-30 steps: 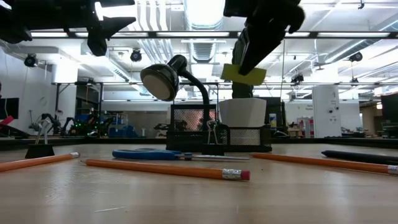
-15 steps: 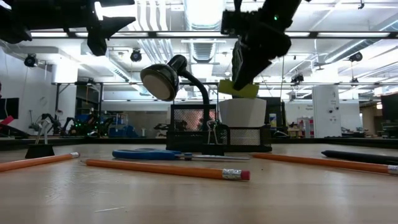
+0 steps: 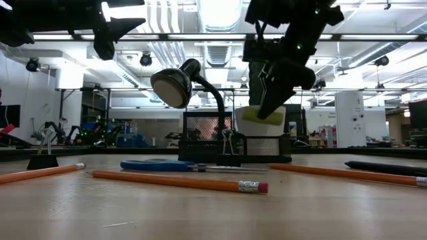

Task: Pick and place office supplies into organizer
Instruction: Put the green sticky notes into the mesh desk organizer, then put the left black pen into the mesh desk organizer

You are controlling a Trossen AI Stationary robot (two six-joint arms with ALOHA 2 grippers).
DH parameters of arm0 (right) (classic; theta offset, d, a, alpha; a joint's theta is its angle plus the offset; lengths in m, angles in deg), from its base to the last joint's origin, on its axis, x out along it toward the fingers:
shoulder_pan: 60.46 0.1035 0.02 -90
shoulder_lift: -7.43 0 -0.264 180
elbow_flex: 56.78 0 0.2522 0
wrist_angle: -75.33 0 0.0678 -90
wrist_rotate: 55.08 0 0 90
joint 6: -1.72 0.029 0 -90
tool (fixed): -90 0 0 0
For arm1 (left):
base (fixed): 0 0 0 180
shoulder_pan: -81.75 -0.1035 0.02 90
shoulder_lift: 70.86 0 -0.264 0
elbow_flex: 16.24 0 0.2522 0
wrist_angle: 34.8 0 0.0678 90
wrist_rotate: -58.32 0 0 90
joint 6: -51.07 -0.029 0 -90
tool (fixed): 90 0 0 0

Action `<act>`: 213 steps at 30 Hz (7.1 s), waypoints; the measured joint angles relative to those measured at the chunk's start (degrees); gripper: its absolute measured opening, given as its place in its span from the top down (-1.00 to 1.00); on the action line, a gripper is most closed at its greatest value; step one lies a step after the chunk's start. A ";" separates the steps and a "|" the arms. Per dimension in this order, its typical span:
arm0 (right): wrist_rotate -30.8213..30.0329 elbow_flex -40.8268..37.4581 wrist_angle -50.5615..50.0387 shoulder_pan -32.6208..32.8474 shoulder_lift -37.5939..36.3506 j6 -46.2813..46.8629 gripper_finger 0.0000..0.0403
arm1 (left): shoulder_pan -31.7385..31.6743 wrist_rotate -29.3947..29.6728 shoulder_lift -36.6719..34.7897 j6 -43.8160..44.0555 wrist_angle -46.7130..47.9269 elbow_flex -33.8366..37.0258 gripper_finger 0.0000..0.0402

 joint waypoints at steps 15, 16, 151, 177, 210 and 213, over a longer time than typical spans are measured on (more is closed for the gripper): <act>2.97 -0.65 4.02 -3.59 0.00 -2.60 0.96 | 0.00 0.13 0.11 0.02 0.02 -0.02 0.16; 4.05 -0.65 4.09 -4.08 0.00 -2.67 0.96 | 0.00 0.13 0.11 0.03 -0.02 -0.01 0.16; 11.79 -0.54 3.74 -6.75 8.26 -5.24 0.59 | 0.00 0.15 1.27 -0.04 -1.23 0.17 0.16; 11.79 15.29 -13.62 -6.66 7.34 22.45 0.37 | 0.00 0.15 1.27 -0.02 -1.20 0.20 0.16; 17.53 18.36 -35.75 8.20 5.10 65.04 0.29 | 0.00 0.13 1.27 -0.02 -1.01 0.43 0.16; 18.47 14.71 -36.15 9.18 3.13 68.47 0.29 | 0.00 0.13 1.25 -0.02 -0.69 0.47 0.16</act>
